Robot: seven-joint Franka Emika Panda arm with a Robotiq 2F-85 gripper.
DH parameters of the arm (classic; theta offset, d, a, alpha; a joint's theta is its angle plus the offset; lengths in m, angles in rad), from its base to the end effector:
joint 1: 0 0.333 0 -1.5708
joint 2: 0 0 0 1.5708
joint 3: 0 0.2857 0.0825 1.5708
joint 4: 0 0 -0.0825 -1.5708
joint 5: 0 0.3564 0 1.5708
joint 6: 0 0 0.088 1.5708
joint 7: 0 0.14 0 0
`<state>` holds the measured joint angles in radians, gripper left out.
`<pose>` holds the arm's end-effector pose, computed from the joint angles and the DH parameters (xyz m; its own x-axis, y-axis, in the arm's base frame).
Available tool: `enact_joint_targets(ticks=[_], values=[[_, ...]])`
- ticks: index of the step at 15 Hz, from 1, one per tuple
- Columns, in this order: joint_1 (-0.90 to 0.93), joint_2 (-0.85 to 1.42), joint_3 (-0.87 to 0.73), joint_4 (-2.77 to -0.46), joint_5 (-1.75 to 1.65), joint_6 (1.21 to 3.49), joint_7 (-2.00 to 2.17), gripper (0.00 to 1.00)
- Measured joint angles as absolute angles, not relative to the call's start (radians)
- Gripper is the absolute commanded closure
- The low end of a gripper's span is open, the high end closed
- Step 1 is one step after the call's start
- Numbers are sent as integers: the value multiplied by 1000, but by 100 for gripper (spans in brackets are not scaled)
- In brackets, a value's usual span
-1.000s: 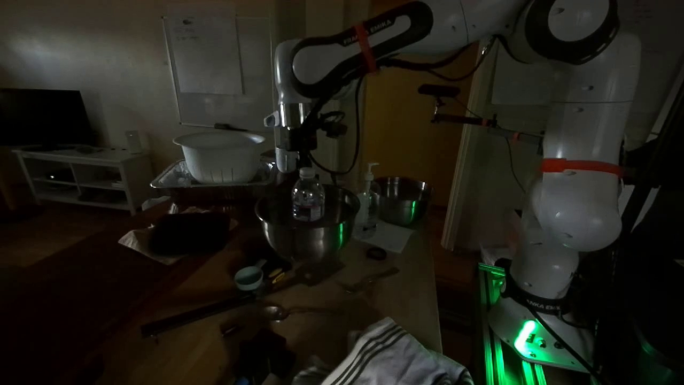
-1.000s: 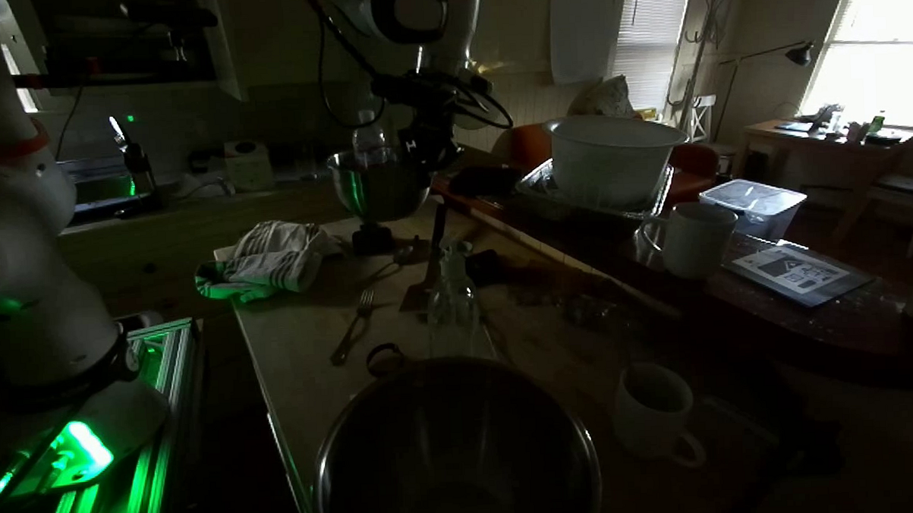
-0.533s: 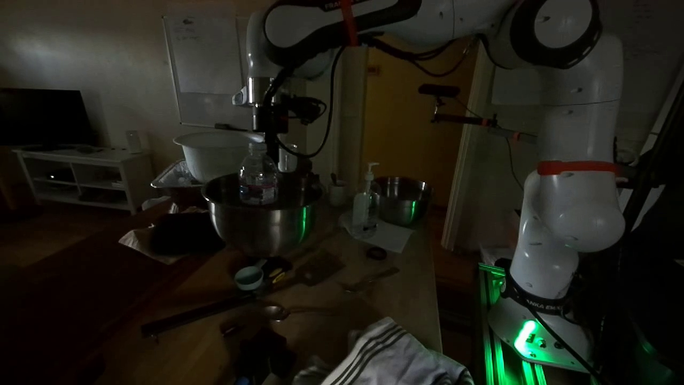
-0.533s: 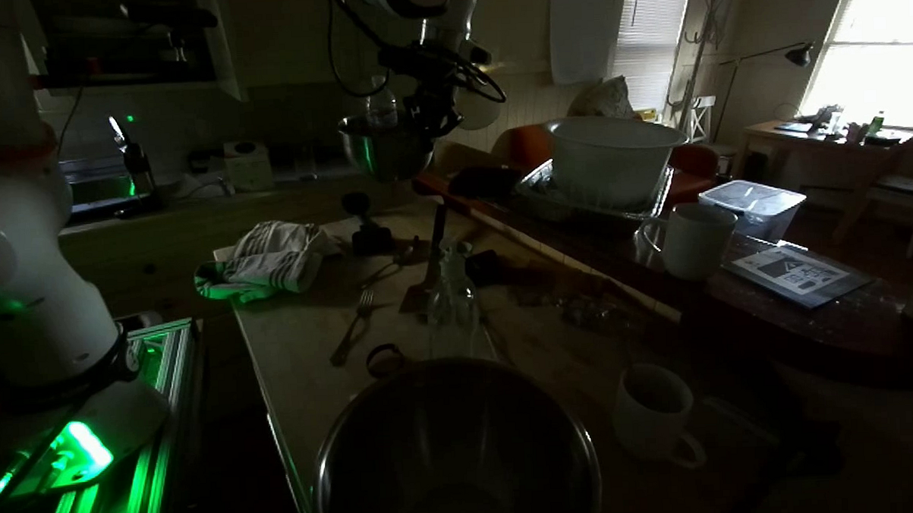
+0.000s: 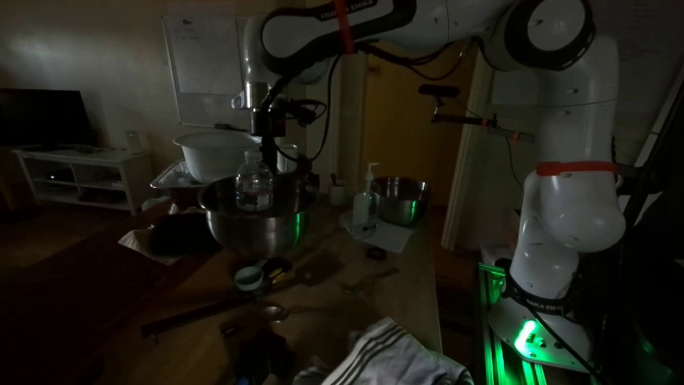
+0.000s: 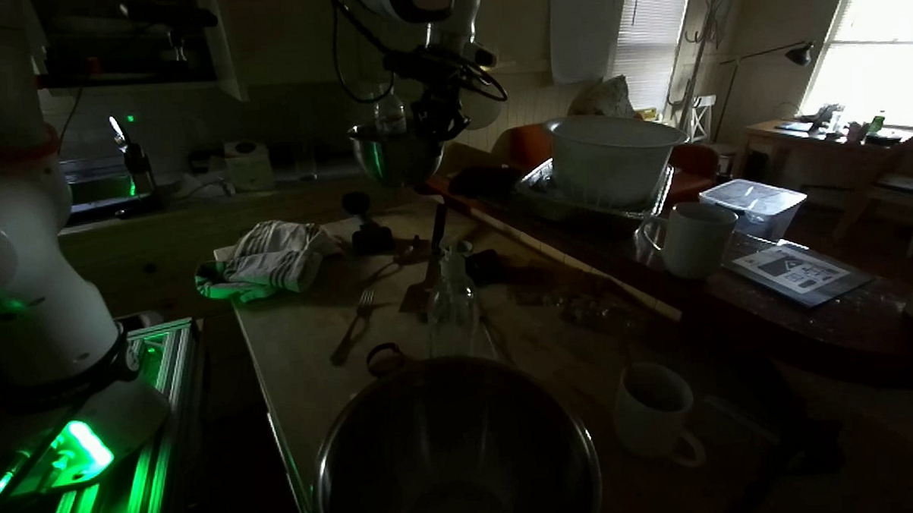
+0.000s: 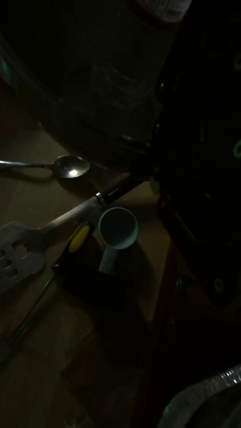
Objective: Place the plastic bottle in the bowl in the center and then place the bowl on the top counter
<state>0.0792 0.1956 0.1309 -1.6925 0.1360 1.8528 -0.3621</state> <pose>0.5688 0.1327 0.4236 0.8634 0.5041 0.0199 0.5006 -0.8513 -0.1571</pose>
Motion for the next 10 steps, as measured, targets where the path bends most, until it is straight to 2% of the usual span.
enact_joint_targets(ticks=[4, 10], values=[[149, 314, 138, -1516, 0, 1865, -138, 99], [245, 524, 170, -1245, 1, 1801, 6, 99]])
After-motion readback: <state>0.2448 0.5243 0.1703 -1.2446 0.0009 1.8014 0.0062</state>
